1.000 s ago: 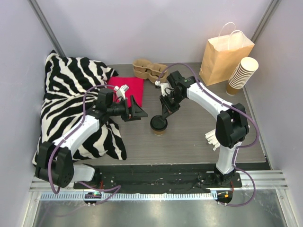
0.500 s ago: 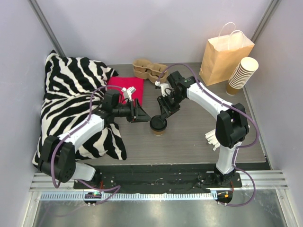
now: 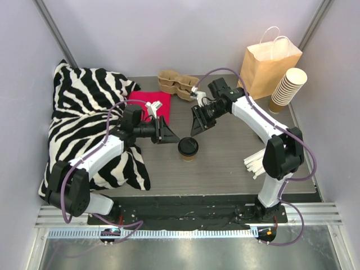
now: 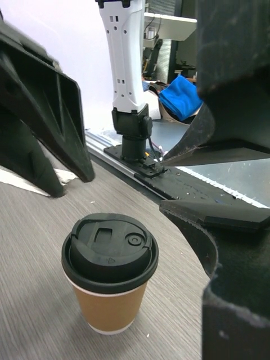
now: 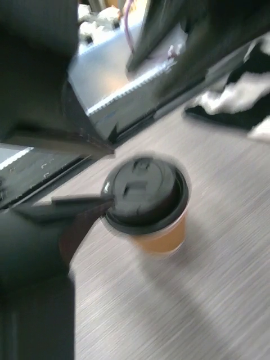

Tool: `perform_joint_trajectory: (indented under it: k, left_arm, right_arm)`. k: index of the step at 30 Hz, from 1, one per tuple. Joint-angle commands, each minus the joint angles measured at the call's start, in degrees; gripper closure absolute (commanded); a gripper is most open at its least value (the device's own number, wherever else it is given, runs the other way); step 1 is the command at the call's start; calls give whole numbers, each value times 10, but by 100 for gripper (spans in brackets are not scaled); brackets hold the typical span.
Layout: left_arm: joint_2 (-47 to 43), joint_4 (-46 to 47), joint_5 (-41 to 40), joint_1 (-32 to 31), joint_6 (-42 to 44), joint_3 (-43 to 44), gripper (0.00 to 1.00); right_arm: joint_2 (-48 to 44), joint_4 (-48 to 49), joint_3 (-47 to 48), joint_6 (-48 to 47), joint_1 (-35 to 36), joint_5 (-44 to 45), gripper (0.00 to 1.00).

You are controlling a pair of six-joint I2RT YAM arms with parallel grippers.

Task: Pack the takeout coffee

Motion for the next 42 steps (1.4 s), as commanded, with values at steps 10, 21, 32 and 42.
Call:
perform_joint_trajectory:
  k: [10, 21, 32, 42]
  left_arm:
    - [30, 85, 42, -14, -35, 15, 82]
    - [61, 126, 59, -22, -63, 18, 100]
    - [101, 152, 45, -27, -52, -2, 100]
    - [189, 76, 3, 8, -6, -17, 100]
  right_arm:
    - [-46, 225, -159, 185, 5, -153, 90]
    - [-4, 225, -200, 166, 6, -97, 99]
    - [14, 223, -202, 167, 6, -85, 99]
    - [35, 215, -207, 153, 6, -52, 99]
